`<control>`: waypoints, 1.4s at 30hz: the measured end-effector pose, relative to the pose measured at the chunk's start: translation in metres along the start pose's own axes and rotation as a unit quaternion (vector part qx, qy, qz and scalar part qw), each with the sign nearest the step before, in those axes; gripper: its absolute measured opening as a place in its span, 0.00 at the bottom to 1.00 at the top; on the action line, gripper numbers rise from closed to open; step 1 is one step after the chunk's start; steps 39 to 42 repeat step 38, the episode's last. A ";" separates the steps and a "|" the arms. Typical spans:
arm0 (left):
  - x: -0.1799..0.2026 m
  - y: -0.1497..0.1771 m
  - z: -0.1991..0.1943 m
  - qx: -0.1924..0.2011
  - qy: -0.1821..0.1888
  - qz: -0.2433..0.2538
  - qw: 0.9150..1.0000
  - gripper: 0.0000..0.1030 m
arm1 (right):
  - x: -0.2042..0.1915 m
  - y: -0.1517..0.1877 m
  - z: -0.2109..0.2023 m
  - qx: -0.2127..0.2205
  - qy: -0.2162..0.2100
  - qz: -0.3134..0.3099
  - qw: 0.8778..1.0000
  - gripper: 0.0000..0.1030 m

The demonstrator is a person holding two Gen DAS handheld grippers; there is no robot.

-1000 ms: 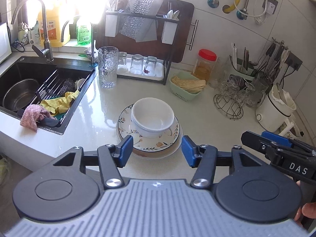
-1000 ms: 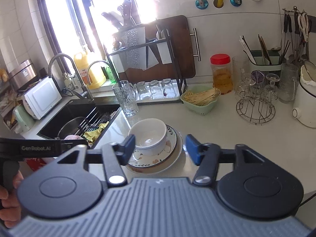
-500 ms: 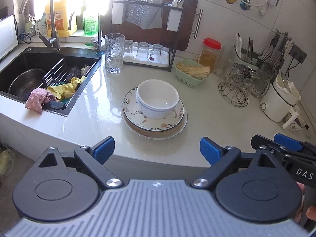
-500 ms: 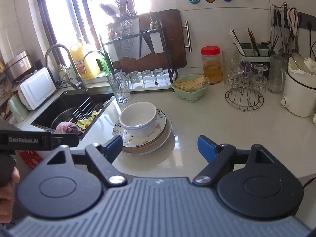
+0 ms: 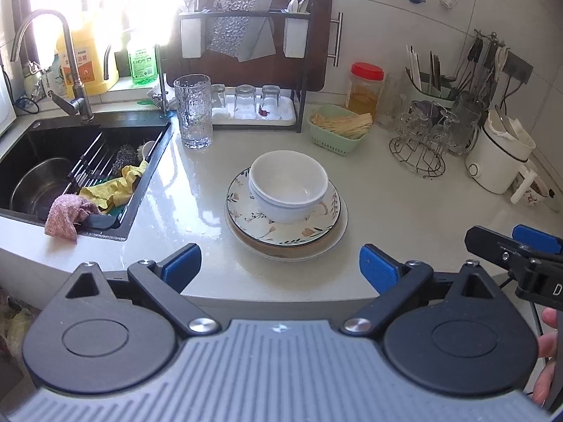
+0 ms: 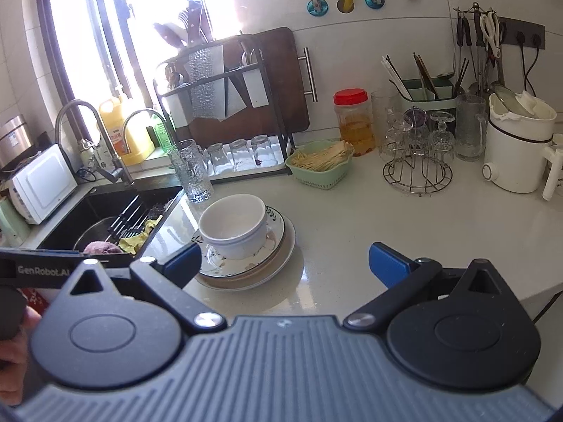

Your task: Organize plates and bowls

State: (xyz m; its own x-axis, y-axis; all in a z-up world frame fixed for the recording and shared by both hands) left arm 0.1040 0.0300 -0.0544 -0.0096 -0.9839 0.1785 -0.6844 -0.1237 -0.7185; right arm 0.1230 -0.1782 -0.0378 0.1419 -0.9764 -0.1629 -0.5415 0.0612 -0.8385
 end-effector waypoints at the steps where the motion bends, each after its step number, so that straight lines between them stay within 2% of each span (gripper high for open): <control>1: -0.001 -0.001 0.000 0.001 0.002 0.002 1.000 0.96 | -0.001 -0.001 0.000 0.002 -0.001 0.002 1.000 1.00; 8: -0.001 -0.006 0.001 0.004 0.000 0.002 1.000 0.96 | -0.005 -0.003 -0.001 0.007 0.002 0.000 1.000 1.00; 27: 0.002 0.016 -0.010 0.001 -0.016 -0.012 1.000 0.96 | -0.007 0.013 -0.001 -0.016 -0.004 -0.014 1.000 1.00; 42: -0.002 0.018 -0.013 -0.002 -0.016 -0.016 1.000 0.96 | -0.014 0.015 -0.002 -0.021 -0.010 -0.019 1.000 1.00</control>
Point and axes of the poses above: each gripper's, at about its wrist camera, not at the fingertips, and z roughly the way its jaws point, x to its right, y to its underside, the point moved 10 cm from there along z, roughly the way its jaws point, and after that the axes turned 10 degrees about y, right-handed, at the moved point
